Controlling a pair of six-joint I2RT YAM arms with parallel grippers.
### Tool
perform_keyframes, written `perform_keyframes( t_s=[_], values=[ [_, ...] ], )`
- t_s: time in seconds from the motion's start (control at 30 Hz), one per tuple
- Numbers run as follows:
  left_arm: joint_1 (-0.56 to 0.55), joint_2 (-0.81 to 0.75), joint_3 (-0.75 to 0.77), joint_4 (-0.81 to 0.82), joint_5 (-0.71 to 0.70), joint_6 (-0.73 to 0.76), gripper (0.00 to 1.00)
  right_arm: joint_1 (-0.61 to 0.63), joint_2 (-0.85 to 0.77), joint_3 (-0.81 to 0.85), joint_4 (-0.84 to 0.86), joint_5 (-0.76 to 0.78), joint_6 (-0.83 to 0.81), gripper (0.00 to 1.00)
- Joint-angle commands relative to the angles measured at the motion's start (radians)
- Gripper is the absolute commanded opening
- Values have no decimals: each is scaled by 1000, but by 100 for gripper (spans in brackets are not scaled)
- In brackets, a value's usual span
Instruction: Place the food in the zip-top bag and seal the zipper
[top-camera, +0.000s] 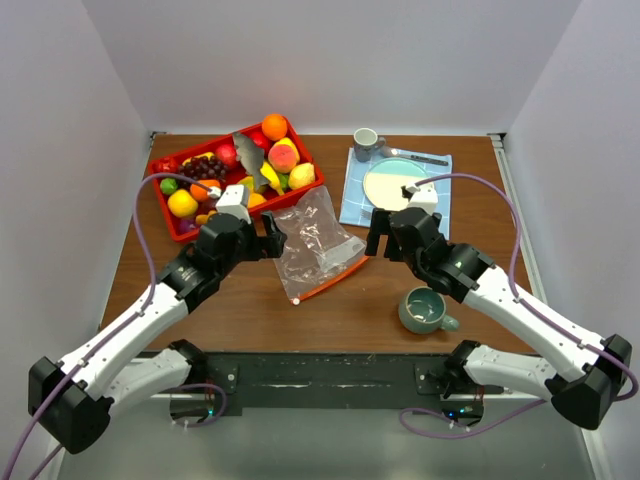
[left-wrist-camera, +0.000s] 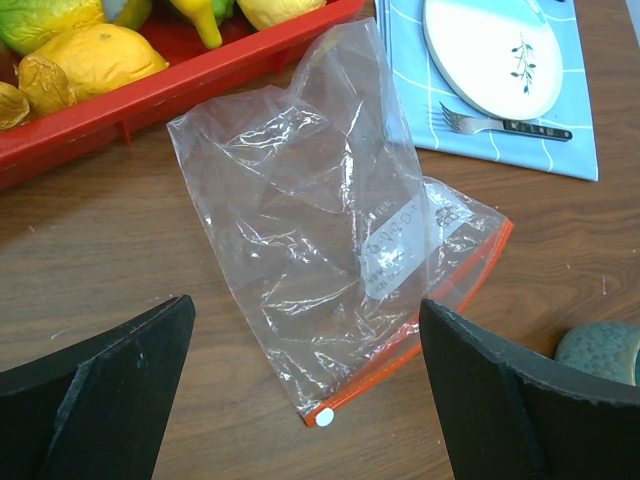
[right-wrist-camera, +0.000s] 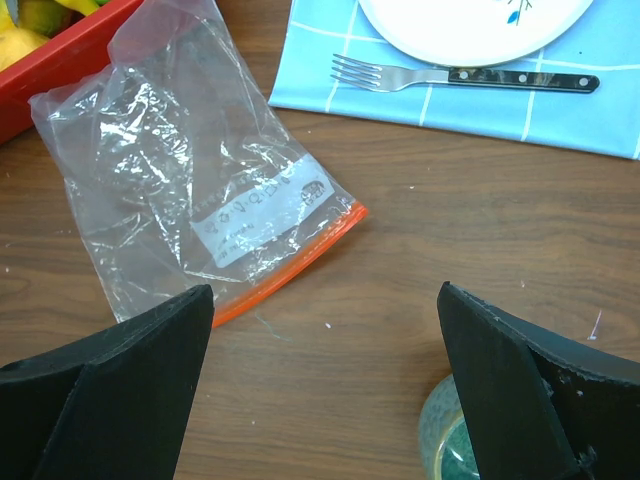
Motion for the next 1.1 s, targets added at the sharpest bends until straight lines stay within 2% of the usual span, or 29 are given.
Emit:
perform_keyframes(
  t_s=[0.0,0.5,0.67,0.73,0.87,0.97,1.03,1.07],
  values=[
    [3,29,60,-9,-8,6,100,2,2,4,15,9,6,99],
    [2,60,93,27,34,-2,100,2,-3,4,11,-6,10,99],
    [9,123,179,17,-31,-5,100,2,-3,4,24,-30,17,99],
    [40,166,221,-5,-98,-16,100,1,-5,-4,38,-41,22,99],
    [231,279,355,-29,-101,-39,100,2,3,-22,79,-92,23,99],
    [247,353,382,-25,-83,-10,93,1,26,-15,81,-118,22,99],
    [241,339,330,29,16,4,89,2,41,-16,84,-126,10,99],
    [217,322,248,56,32,4,88,2,46,-19,83,-129,7,99]
  ],
)
